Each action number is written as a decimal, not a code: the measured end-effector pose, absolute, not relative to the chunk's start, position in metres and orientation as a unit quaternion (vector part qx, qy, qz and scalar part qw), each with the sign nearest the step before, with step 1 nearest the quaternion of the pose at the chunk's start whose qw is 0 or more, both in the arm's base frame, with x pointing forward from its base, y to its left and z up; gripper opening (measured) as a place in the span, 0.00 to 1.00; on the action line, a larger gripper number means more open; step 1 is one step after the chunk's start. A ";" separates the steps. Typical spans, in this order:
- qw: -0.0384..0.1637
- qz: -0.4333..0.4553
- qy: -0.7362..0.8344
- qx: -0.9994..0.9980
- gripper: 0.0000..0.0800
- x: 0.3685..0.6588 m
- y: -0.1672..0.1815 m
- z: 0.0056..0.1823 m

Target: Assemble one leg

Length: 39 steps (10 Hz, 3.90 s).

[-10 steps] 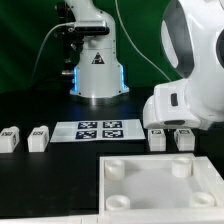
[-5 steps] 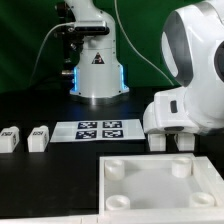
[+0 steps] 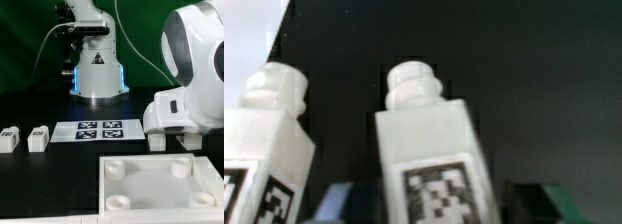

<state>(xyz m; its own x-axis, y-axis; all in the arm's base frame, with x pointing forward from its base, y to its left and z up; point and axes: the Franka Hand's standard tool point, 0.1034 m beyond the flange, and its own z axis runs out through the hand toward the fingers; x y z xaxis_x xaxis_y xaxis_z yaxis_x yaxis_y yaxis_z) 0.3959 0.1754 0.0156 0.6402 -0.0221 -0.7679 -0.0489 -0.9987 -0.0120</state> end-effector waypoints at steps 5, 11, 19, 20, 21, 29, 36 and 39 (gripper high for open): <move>0.016 0.424 0.020 -0.905 0.36 0.396 0.175 0.016; 0.027 0.381 -0.021 -0.924 0.36 0.438 0.156 0.061; 0.045 -0.020 -0.055 -0.997 0.36 0.506 0.121 0.133; 0.041 -0.060 -0.064 -0.995 0.36 0.531 0.102 0.142; 0.034 -0.096 -0.075 -0.992 0.36 0.554 0.097 0.155; 0.060 -0.283 -0.041 -0.956 0.36 0.583 0.117 0.154; 0.054 -0.286 -0.042 -0.956 0.36 0.622 0.116 0.105; 0.053 -0.276 -0.041 -0.959 0.36 0.616 0.115 0.087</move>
Offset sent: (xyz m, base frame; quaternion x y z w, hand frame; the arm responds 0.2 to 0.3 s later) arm 0.0000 0.0000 0.0000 0.0000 0.0000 0.0000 1.0000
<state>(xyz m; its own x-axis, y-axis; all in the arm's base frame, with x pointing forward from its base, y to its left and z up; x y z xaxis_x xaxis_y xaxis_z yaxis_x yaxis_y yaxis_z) 0.6162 0.1155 0.0873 0.8441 0.0491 0.5339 0.1080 -0.9910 -0.0796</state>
